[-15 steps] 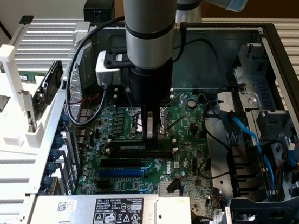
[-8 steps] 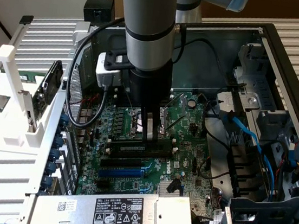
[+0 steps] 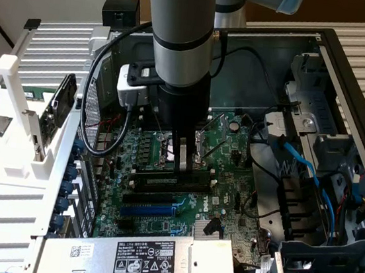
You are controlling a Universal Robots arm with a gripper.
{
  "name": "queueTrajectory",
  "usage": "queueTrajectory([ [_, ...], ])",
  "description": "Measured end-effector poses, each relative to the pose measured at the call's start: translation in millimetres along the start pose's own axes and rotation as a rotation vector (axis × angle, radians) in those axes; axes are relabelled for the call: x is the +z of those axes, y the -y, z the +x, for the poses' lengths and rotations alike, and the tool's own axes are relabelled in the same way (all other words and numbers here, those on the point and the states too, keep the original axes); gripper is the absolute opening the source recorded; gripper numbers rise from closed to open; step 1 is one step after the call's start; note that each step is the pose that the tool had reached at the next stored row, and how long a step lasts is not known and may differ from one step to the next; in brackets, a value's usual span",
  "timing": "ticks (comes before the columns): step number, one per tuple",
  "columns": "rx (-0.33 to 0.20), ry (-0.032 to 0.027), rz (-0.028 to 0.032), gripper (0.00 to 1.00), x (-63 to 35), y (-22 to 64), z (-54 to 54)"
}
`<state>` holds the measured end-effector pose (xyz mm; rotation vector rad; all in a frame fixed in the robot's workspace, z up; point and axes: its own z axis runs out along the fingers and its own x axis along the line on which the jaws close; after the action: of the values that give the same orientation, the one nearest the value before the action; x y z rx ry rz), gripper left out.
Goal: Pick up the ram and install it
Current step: 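Insert the ram into the slot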
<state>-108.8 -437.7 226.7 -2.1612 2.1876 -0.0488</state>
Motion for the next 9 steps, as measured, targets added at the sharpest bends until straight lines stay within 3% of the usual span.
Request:
queueTrajectory([
  [4,0.000,0.0001,0.0001,0.14,0.2,0.0,0.0],
  [5,0.000,0.0001,0.0001,0.21,0.2,0.0,0.0],
  [9,0.000,0.0000,0.0000,0.21,0.2,0.0,0.0],
])
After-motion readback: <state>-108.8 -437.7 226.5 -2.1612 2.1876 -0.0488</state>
